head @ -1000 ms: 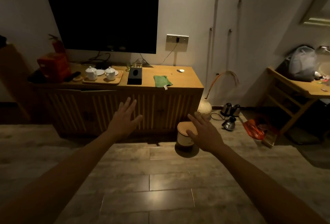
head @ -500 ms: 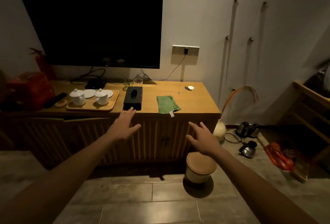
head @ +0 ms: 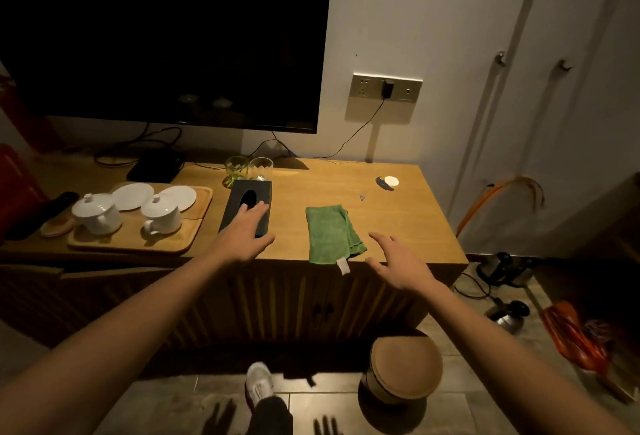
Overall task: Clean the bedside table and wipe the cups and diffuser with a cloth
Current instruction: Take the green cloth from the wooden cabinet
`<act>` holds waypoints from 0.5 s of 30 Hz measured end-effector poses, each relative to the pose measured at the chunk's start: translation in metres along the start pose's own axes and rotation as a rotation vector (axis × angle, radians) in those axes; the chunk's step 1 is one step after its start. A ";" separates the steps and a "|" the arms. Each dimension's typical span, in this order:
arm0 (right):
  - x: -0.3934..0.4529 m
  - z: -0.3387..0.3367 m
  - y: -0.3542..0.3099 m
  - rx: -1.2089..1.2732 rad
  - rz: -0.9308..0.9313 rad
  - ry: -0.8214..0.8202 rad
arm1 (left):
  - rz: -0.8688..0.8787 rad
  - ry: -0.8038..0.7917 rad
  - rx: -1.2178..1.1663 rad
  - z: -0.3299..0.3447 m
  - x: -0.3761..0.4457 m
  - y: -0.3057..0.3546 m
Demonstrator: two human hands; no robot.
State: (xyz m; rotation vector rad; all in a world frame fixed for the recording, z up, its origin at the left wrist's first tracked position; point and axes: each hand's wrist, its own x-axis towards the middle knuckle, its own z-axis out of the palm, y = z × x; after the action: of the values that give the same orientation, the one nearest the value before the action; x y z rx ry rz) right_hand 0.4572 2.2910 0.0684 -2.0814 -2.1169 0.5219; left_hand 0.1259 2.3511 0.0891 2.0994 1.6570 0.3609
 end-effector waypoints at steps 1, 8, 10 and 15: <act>0.022 0.001 0.002 0.000 -0.002 -0.007 | 0.013 -0.003 -0.008 0.002 0.025 -0.005; 0.180 -0.007 0.002 0.013 0.027 0.005 | 0.084 -0.081 0.026 0.013 0.188 -0.029; 0.227 -0.005 0.002 0.022 0.048 -0.040 | 0.096 -0.149 0.008 0.020 0.234 -0.034; 0.276 0.020 0.000 0.038 0.066 -0.128 | 0.134 -0.226 -0.013 0.049 0.286 -0.037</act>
State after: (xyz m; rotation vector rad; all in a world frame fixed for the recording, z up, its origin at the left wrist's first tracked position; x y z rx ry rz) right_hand 0.4392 2.5602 0.0090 -2.1578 -2.0922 0.7159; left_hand 0.1882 2.6254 0.0098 2.1585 1.3868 0.1679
